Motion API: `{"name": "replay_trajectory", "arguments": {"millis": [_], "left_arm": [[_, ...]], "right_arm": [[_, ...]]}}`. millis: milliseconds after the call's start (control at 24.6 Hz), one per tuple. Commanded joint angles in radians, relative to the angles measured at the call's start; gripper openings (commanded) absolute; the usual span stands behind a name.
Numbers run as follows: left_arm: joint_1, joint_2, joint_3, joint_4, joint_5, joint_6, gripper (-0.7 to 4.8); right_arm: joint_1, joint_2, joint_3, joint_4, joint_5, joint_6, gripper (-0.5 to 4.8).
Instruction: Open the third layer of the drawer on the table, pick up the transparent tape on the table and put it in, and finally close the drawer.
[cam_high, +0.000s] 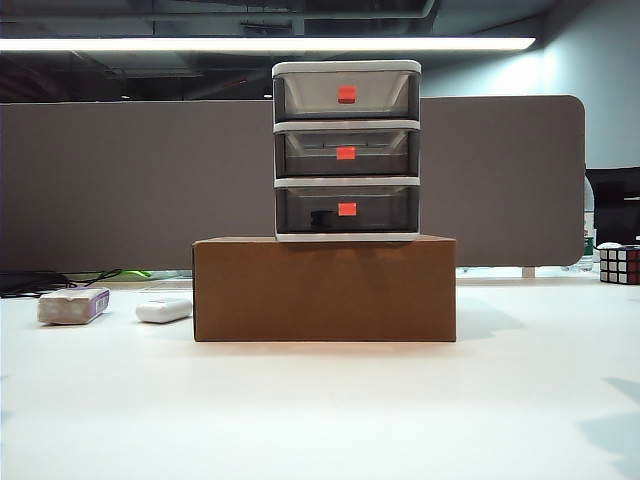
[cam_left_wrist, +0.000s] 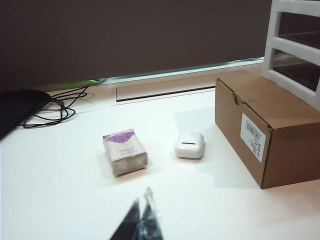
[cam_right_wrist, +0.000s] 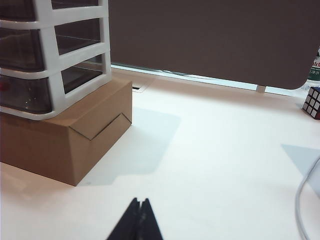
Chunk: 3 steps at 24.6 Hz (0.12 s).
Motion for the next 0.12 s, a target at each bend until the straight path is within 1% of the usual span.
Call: {"name": "replay_trajectory", "arguments": {"millis": [41,122], "left_arm": [[0.001,0.000,0.006,0.003,0.005,0.000,-0.05],[0.001,0.000,0.006,0.003,0.005,0.000,-0.05]], "right_arm": [[0.000,-0.002,-0.006,0.016,0.001,0.002,-0.05],[0.000,-0.002,-0.006,0.016,0.001,0.002,-0.05]]}}
